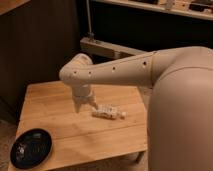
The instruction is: Place the bottle in the ceramic bowl
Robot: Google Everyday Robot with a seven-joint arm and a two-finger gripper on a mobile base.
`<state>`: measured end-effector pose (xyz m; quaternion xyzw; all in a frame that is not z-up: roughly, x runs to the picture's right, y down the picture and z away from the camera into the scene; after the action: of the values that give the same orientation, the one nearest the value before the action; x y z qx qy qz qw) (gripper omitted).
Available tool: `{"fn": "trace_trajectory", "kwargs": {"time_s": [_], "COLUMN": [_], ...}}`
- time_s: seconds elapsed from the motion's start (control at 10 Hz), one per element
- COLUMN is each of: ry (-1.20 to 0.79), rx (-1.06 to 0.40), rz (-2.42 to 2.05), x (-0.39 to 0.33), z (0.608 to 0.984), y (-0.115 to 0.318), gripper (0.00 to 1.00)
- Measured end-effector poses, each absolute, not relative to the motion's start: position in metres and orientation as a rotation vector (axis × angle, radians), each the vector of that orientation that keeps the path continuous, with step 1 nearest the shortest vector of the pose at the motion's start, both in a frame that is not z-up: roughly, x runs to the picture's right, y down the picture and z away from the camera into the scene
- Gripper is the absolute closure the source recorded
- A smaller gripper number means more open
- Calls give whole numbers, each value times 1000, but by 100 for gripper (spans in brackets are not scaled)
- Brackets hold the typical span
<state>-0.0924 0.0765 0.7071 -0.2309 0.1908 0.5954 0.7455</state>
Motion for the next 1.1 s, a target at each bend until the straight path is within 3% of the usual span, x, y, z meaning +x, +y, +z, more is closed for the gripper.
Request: {"fn": "trace_trajectory", "kwargs": {"time_s": [0.6, 1.1], "ry": [99, 15], "rx": [-497, -494], "rz": [775, 697], "x": [-47, -42], "z": [725, 745], "y": [9, 9], "gripper": [35, 35]}}
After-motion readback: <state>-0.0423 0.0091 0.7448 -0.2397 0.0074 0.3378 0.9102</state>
